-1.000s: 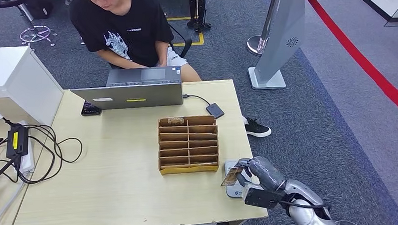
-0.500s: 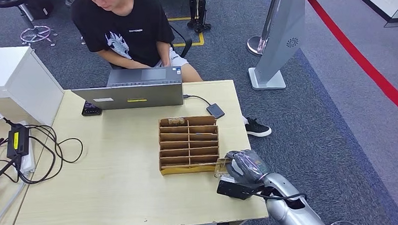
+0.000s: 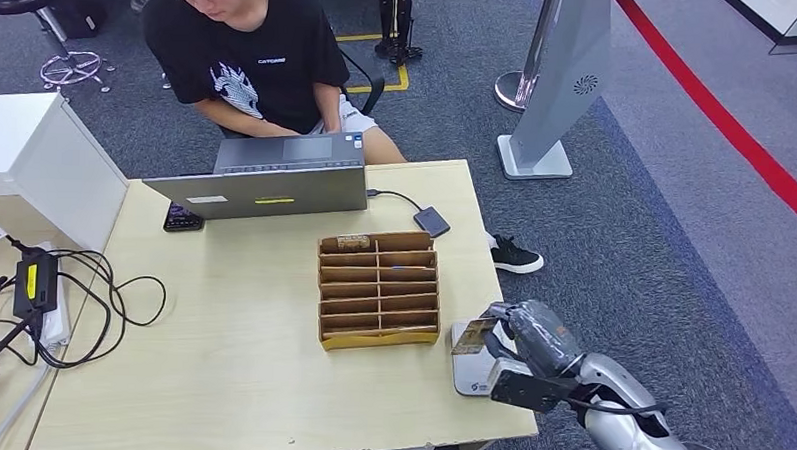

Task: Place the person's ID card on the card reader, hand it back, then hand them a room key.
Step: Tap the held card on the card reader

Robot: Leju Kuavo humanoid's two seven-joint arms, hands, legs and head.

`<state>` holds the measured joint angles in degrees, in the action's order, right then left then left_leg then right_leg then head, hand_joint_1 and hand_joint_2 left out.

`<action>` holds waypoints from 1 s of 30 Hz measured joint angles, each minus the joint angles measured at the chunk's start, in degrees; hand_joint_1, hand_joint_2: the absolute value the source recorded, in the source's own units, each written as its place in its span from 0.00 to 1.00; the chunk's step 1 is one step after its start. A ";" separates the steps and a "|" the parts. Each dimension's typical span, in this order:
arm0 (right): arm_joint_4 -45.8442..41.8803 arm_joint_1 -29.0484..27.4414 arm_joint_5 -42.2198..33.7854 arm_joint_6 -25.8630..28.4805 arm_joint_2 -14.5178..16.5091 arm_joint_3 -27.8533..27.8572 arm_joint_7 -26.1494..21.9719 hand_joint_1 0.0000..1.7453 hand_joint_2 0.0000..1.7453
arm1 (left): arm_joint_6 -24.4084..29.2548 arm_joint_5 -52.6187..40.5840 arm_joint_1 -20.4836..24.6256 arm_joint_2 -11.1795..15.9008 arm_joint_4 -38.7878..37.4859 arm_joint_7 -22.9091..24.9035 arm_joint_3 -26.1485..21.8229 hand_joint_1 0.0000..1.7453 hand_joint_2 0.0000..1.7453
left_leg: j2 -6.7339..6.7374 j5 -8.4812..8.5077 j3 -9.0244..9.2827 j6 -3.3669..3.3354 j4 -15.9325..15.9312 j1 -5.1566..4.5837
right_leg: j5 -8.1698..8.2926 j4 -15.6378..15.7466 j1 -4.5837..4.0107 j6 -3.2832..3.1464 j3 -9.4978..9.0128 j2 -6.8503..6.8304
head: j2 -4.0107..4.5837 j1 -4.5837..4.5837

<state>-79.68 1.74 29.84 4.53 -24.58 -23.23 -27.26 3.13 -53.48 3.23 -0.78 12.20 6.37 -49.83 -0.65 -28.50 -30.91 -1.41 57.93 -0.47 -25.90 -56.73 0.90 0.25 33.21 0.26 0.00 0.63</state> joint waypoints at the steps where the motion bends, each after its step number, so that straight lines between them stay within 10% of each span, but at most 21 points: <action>1: -1.34 -0.88 0.43 0.62 -0.38 1.52 0.59 1.00 1.00 | 0.03 0.00 0.00 -0.01 0.01 -0.04 -0.24 0.00 1.00 | 0.00 -0.01 0.00 -0.01 0.00 0.00 | -0.01 0.00 0.00 0.02 0.00 0.00 | 0.00 0.00; 16: -7.23 -2.14 2.96 3.20 -0.50 9.87 2.24 1.00 1.00 | 0.05 -1.02 0.08 -0.08 0.01 -0.10 -1.60 0.00 1.00 | 0.09 0.00 0.01 0.00 0.00 0.01 | -0.01 -0.02 0.01 0.06 -0.01 0.09 | 0.00 0.01; 30: 20.36 41.11 2.84 -0.24 16.51 -7.97 18.16 1.00 1.00 | -2.16 -8.49 1.52 -0.43 0.01 0.51 -1.59 0.00 1.00 | 0.28 0.31 0.07 0.19 0.01 0.04 | 0.26 -0.20 -0.01 -0.01 0.05 0.32 | 0.00 0.00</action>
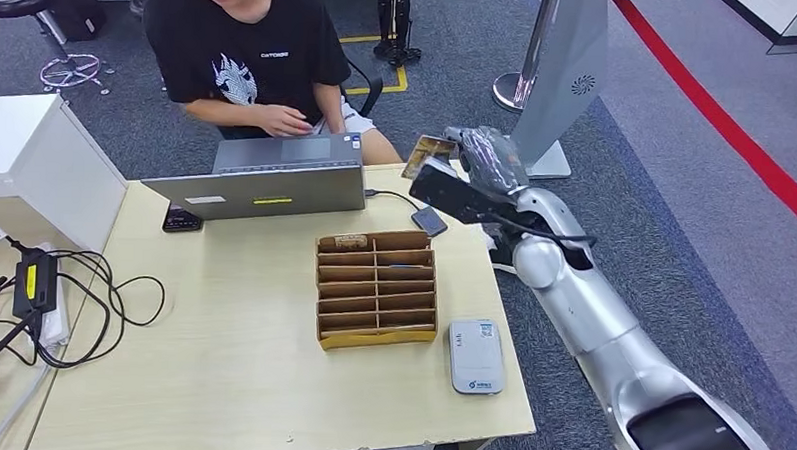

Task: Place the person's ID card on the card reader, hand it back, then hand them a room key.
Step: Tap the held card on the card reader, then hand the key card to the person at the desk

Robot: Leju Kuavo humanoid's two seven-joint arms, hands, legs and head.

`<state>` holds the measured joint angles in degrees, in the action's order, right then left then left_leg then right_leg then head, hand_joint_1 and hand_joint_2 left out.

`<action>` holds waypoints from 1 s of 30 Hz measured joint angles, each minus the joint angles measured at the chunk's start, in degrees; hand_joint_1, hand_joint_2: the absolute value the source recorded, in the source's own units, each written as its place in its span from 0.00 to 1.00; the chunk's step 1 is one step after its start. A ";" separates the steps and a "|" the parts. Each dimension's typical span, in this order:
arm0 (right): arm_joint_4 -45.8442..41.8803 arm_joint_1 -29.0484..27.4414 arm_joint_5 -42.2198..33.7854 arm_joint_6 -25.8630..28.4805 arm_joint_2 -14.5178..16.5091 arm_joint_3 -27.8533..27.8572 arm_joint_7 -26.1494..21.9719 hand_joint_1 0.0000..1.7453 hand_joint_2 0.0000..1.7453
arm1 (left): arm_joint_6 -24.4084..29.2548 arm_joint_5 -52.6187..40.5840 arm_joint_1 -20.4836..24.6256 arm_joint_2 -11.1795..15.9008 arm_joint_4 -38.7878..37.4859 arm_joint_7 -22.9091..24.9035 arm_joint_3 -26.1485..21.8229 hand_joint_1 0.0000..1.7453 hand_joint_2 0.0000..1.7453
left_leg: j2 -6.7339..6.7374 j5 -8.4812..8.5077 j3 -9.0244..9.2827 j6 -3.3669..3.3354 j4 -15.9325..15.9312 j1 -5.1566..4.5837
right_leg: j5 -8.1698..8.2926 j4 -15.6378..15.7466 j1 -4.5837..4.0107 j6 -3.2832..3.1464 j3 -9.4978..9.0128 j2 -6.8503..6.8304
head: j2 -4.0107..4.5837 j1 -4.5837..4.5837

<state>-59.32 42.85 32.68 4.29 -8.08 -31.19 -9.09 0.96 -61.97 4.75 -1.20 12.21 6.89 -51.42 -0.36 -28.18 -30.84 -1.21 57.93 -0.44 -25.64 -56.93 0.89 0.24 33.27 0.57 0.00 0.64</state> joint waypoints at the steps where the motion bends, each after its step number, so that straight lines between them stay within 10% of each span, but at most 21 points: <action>1: 2.85 2.70 -0.17 -0.30 1.33 -0.57 0.78 1.00 1.00 | -0.12 -0.49 0.16 -0.01 0.00 0.03 0.01 0.00 1.00 | -0.02 0.01 -0.01 0.00 0.00 0.00 | 0.00 -0.01 0.00 -0.01 0.01 -0.02 | 0.00 0.01; 13: 28.06 21.80 2.92 -0.63 12.48 -3.00 10.02 1.00 1.00 | -1.26 -4.87 3.01 -0.78 -0.01 2.16 0.60 0.00 1.00 | -0.16 0.06 -0.07 -0.01 0.03 0.02 | 0.02 0.00 0.02 -0.02 0.02 -0.11 | 0.00 -0.02; 30: 35.91 24.77 5.19 1.65 16.61 -4.85 10.57 1.00 1.00 | -1.64 -6.22 4.33 -1.62 -0.01 2.60 1.45 0.00 1.00 | -0.21 0.06 -0.09 -0.01 0.05 0.01 | 0.02 0.02 0.00 -0.01 0.02 -0.14 | 0.00 -0.01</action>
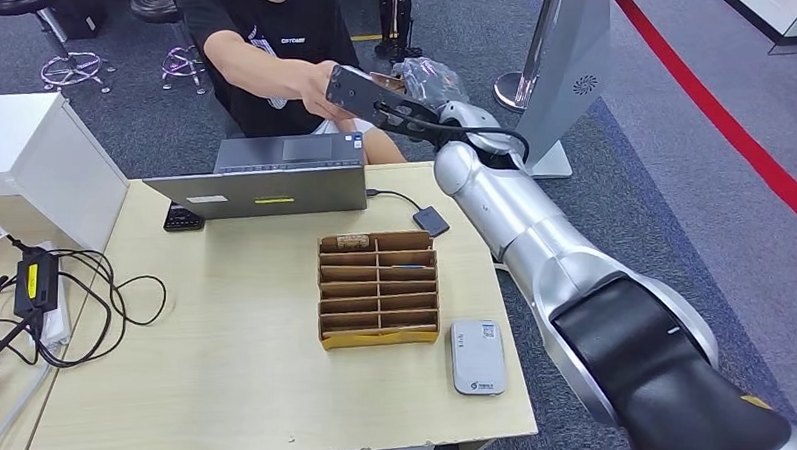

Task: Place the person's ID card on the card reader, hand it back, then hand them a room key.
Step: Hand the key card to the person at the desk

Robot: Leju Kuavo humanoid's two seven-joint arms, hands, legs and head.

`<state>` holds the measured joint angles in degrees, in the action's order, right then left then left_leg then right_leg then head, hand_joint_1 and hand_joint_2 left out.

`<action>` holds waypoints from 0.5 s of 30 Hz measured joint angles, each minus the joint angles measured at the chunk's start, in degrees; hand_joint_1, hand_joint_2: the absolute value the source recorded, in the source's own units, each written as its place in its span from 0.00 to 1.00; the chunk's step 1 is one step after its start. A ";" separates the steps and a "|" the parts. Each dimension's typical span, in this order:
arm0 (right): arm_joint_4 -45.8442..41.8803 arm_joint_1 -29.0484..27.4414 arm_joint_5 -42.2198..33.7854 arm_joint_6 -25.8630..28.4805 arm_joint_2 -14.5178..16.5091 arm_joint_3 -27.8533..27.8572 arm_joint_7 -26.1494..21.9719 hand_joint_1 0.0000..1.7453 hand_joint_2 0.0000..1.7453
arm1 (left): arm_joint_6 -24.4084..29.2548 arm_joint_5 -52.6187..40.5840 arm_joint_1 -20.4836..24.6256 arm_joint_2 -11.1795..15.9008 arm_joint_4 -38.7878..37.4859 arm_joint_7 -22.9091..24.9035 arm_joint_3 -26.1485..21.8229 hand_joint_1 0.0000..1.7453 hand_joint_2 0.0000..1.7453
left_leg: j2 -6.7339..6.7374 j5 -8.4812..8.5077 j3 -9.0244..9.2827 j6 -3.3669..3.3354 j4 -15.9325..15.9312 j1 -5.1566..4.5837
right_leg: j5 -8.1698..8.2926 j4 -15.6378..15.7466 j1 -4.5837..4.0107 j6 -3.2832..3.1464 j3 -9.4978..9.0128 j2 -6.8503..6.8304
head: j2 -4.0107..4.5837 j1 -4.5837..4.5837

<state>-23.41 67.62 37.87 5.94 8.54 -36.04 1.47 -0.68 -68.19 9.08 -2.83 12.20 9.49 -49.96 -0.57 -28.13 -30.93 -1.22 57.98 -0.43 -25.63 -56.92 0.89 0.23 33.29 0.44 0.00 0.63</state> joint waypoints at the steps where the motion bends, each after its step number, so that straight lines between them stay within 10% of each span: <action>1: 0.05 0.00 -0.04 0.13 0.04 0.00 -0.30 1.00 1.00 | 0.00 -0.03 0.00 -0.01 0.01 0.00 0.00 0.00 1.00 | -0.02 0.00 0.00 0.00 0.00 0.00 | 0.00 0.00 0.00 0.00 0.00 -0.01 | 0.00 0.00; 2: 0.09 -0.01 -0.09 0.27 0.08 0.00 -0.59 0.91 1.00 | 0.00 -0.05 0.00 -0.02 0.01 0.00 0.00 0.00 1.00 | -0.03 0.00 -0.01 0.00 0.00 0.00 | 0.00 0.00 0.00 0.00 0.00 -0.03 | 0.00 0.00; 6: 0.11 -0.03 -0.38 0.72 0.12 0.02 -1.35 0.00 1.00 | 0.01 -0.07 0.00 -0.02 0.00 0.00 0.00 0.00 1.00 | -0.06 0.00 -0.02 0.00 0.00 0.00 | 0.00 0.01 0.01 0.00 0.00 -0.07 | 0.00 0.00; 15: -5.19 -4.56 -8.42 1.95 -0.86 3.70 -14.08 0.00 1.00 | 0.88 1.82 -1.11 0.01 0.00 -1.66 -0.03 0.00 1.00 | -0.06 -0.01 0.00 -0.01 0.01 0.00 | 0.00 0.05 0.00 0.00 0.00 -0.07 | 0.00 0.01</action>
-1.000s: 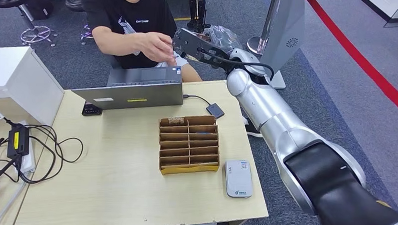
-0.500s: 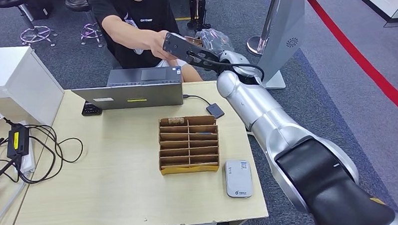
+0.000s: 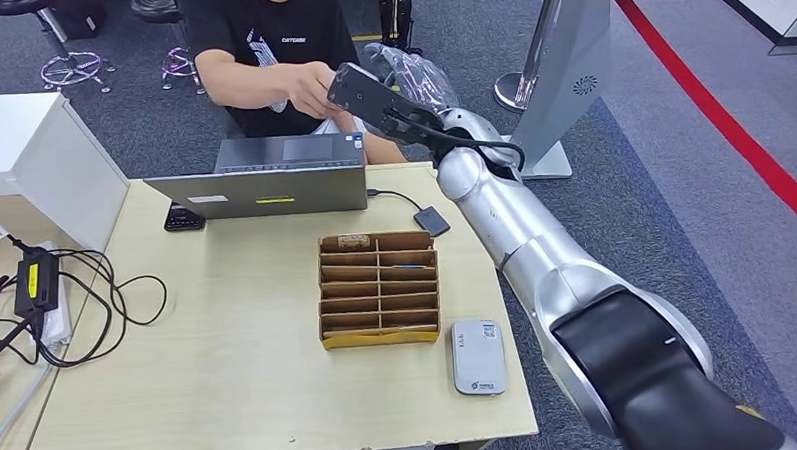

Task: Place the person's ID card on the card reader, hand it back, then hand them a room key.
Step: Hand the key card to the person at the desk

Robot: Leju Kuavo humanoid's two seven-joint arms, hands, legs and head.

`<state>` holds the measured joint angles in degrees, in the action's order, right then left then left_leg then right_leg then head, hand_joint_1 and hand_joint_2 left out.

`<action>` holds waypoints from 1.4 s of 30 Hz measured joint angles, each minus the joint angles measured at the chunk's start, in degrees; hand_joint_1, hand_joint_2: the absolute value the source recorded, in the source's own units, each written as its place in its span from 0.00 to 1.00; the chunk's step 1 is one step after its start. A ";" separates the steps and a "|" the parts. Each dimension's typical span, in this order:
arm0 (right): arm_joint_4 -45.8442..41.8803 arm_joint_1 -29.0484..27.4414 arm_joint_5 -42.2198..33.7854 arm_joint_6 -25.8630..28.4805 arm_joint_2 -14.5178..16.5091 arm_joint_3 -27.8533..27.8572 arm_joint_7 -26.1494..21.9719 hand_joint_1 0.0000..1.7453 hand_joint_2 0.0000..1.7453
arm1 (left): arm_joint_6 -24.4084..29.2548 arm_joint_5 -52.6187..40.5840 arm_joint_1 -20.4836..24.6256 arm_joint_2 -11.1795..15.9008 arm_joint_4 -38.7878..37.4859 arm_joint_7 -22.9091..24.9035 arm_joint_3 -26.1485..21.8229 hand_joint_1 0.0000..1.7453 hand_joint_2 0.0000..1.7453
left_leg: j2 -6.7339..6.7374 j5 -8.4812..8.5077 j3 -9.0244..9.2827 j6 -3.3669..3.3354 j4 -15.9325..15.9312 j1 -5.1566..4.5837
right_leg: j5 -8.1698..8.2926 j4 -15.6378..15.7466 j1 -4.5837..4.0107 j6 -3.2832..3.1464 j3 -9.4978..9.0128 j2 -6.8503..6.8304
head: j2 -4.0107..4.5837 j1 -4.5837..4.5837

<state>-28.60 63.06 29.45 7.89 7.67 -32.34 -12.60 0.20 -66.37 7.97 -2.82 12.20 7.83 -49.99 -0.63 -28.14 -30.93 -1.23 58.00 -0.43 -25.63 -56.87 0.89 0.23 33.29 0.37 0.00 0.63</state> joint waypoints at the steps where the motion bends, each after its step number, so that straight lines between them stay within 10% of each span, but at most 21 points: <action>1: -2.07 -1.55 -1.21 -0.26 -0.66 0.56 -1.41 0.00 1.00 | 0.13 0.35 -0.41 0.02 -0.01 -0.38 -0.07 0.00 1.00 | -0.01 0.00 0.00 -0.01 0.00 0.00 | 0.00 0.01 0.00 0.00 0.00 -0.01 | 0.00 0.00; 19: -29.61 -19.74 -9.31 -2.83 -11.99 5.07 -7.26 0.00 1.00 | 1.01 2.69 -3.22 0.28 0.01 -2.02 -3.23 0.00 1.00 | -0.01 -0.06 0.02 -0.06 0.01 -0.02 | 0.00 0.08 -0.03 0.01 -0.01 -0.04 | 0.00 0.01; 28: -47.36 -40.47 -20.16 -11.20 -20.27 12.75 -19.09 0.00 1.00 | 2.06 5.17 -4.09 0.28 0.00 -2.76 -6.29 0.00 1.00 | -0.31 -0.26 -0.08 -0.26 0.00 0.05 | -0.18 0.21 -0.02 0.23 -0.10 -0.36 | 0.00 -0.01; 42: -59.53 -62.03 -5.19 -4.55 -22.12 16.46 -20.76 0.00 1.00 | 2.78 5.54 -4.07 0.28 0.01 -3.00 -8.67 0.00 1.00 | -0.14 -0.38 -0.03 -0.34 -0.01 0.04 | -0.23 0.24 -0.01 0.32 -0.12 -0.22 | 0.00 0.00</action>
<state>-88.14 1.03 24.27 3.34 -14.45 -15.87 -33.36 2.98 -60.84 3.90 -2.54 12.21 4.83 -58.66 -0.78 -28.51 -30.96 -1.57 57.99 -0.39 -25.85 -56.63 0.88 0.55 33.16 0.15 0.00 0.63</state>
